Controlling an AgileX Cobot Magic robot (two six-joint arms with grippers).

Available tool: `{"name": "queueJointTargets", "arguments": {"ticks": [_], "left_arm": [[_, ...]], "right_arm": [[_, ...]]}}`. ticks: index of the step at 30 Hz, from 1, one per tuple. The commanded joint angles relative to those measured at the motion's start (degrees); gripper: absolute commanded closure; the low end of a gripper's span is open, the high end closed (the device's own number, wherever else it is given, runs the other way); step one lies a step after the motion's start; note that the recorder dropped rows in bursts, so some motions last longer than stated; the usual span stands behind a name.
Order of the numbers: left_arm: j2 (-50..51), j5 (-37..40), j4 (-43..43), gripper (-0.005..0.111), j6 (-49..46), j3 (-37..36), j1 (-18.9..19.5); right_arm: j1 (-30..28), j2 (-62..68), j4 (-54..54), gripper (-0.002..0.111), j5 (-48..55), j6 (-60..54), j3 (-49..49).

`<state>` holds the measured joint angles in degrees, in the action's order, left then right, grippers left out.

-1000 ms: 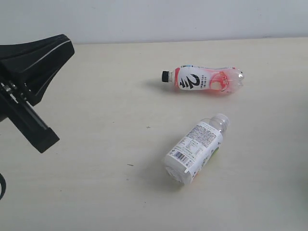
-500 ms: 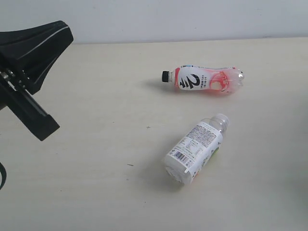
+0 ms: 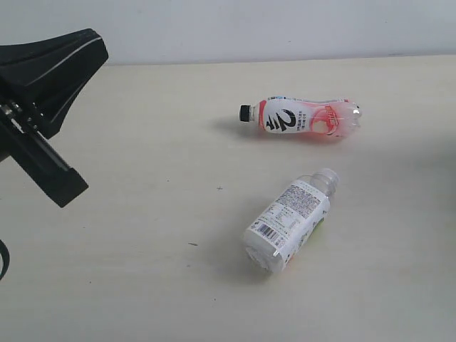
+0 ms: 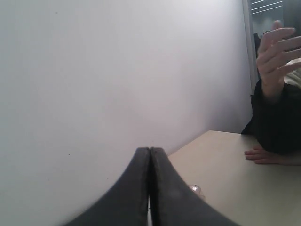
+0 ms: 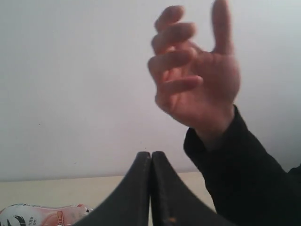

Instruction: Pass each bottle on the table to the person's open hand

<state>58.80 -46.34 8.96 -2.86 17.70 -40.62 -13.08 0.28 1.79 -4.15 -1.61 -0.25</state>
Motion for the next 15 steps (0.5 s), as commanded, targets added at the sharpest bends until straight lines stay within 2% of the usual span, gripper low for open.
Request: {"name": "queueJointTargets", "arguments": {"ticks": [1,15], "left_arm": [[-0.16,-0.11,-0.46,0.107,0.26,0.45,0.09],[-0.06,0.29,-0.34,0.107,0.27,0.45,0.09]], "right_arm": [[-0.28,-0.28,-0.22,0.108,0.07,-0.14,0.25],[-0.28,-0.28,-0.02,0.108,0.08,-0.14,0.25]]}}
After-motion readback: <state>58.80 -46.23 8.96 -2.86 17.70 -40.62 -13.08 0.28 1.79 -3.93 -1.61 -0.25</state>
